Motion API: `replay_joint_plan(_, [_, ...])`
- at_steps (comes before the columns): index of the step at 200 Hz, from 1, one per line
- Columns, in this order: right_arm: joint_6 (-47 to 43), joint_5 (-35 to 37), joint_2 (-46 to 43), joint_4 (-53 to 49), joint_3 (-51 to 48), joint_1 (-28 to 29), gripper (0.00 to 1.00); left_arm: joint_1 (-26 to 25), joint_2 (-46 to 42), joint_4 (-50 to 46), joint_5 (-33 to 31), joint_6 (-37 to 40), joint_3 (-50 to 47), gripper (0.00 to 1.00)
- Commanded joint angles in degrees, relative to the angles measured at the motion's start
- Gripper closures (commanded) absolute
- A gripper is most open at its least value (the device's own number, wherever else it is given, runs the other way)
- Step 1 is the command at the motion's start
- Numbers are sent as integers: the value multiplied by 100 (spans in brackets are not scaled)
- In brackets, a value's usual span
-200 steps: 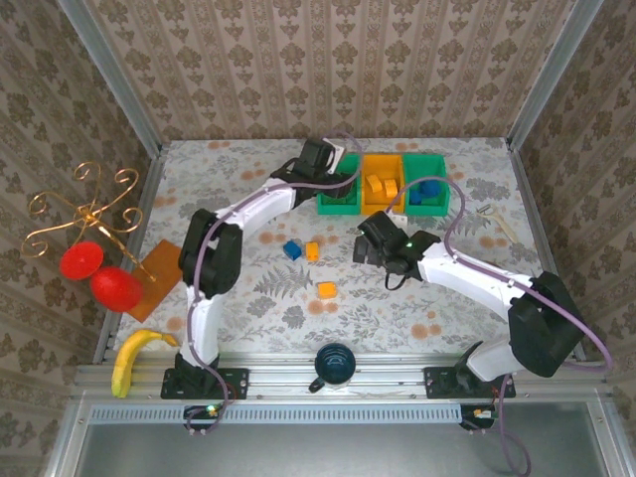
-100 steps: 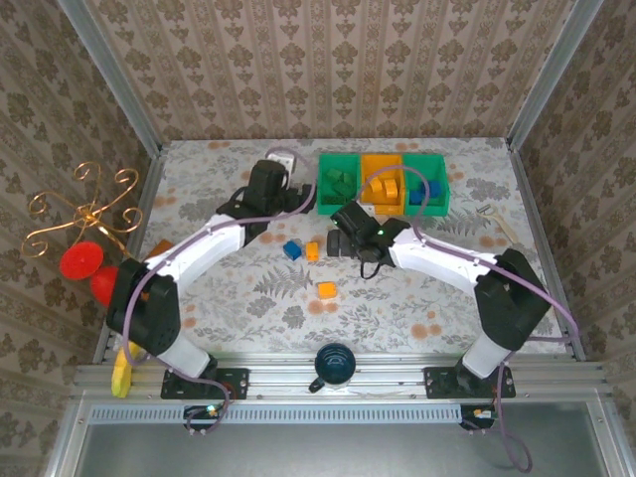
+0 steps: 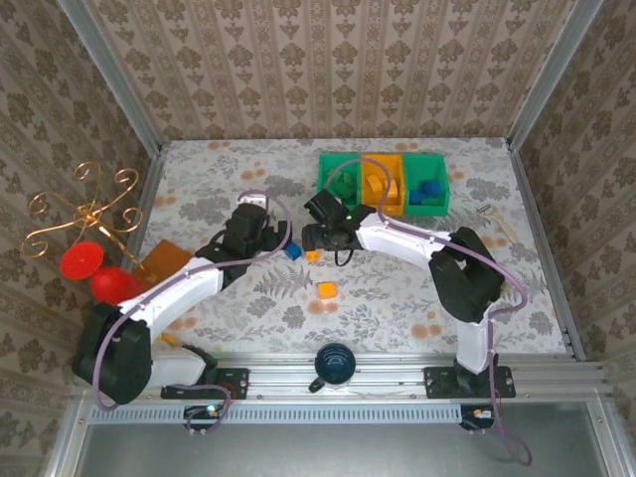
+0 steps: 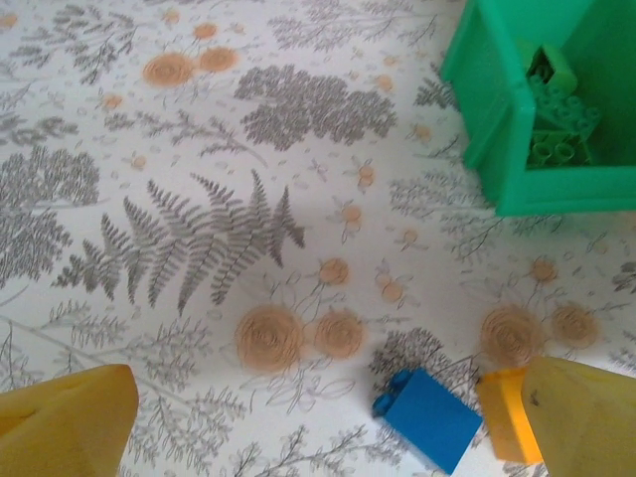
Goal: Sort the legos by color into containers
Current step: Pick up the lego from the center of the table.
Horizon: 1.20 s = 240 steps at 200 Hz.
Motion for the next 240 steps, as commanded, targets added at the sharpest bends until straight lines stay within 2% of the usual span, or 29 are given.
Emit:
replay_joint_plan(1, [-63, -233, 249, -212, 245, 54, 26, 54, -239, 57, -184, -253, -250, 0])
replay_joint_plan(101, [-55, -509, 881, -336, 636, 56, 35, 195, -442, 196, -24, -496, -677, 0])
replay_joint_plan(168, [-47, -539, 1217, -621, 880, 55, 36, 399, -364, 321, 357, -619, -765, 0])
replay_joint_plan(222, [81, -246, 1282, -754, 893, 0, 49, 514, -343, 384, 546, -701, -818, 0])
replay_joint_plan(240, [95, -219, 1304, -758, 889, -33, 49, 532, -338, 393, 610, -702, -827, 0])
